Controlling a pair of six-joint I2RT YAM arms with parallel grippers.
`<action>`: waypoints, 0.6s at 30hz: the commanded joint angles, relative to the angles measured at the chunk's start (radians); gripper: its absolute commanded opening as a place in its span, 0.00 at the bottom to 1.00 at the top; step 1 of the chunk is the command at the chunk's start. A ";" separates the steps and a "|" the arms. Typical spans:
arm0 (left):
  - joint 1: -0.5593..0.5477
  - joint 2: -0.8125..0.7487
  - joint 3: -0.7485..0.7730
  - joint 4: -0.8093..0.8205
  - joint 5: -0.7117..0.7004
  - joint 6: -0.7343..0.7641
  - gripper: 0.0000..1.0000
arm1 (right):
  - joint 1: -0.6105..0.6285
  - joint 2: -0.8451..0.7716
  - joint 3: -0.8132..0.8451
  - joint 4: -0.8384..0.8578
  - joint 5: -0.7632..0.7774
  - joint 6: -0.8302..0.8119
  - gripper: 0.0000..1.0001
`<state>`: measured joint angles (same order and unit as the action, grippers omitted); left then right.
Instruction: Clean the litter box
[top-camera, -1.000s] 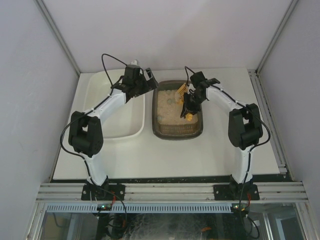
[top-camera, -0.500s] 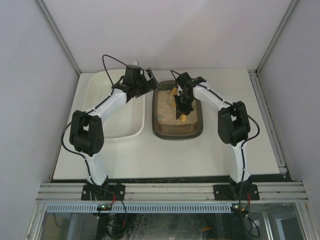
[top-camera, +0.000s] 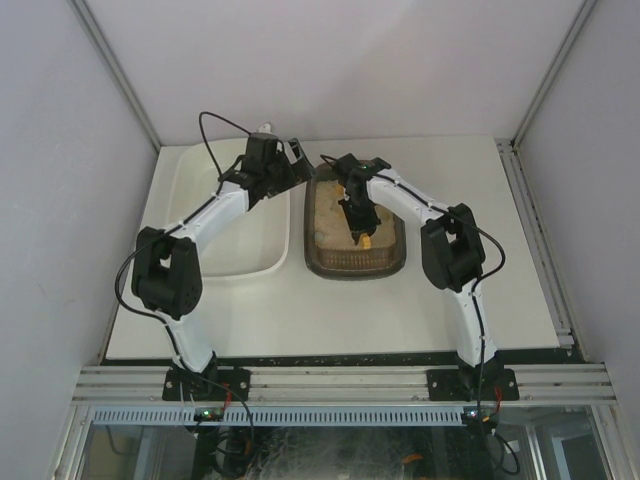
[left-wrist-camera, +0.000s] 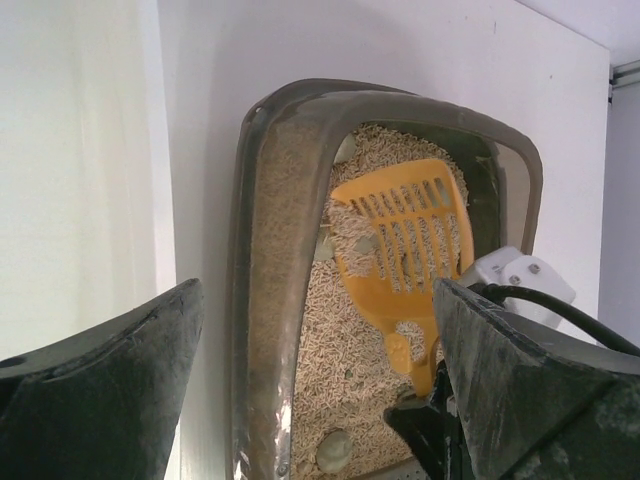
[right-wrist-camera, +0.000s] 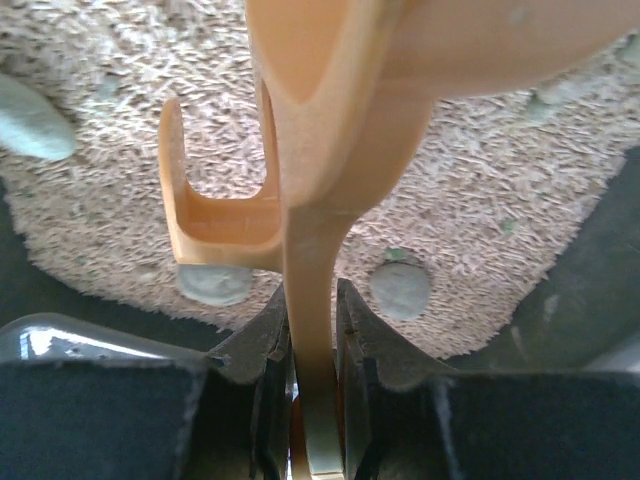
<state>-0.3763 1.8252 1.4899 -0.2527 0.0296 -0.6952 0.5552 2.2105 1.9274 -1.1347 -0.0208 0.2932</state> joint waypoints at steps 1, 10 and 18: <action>0.005 -0.062 -0.027 0.034 -0.014 0.019 1.00 | 0.006 -0.026 0.022 -0.061 0.171 -0.011 0.00; 0.006 -0.070 -0.035 0.033 -0.022 0.052 1.00 | 0.023 0.014 0.027 -0.084 0.167 -0.030 0.00; 0.005 -0.083 -0.045 0.033 -0.025 0.061 1.00 | 0.062 0.101 0.125 -0.124 0.094 -0.056 0.00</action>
<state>-0.3744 1.8141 1.4681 -0.2485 0.0212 -0.6613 0.5999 2.2646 1.9957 -1.2186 0.1219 0.2646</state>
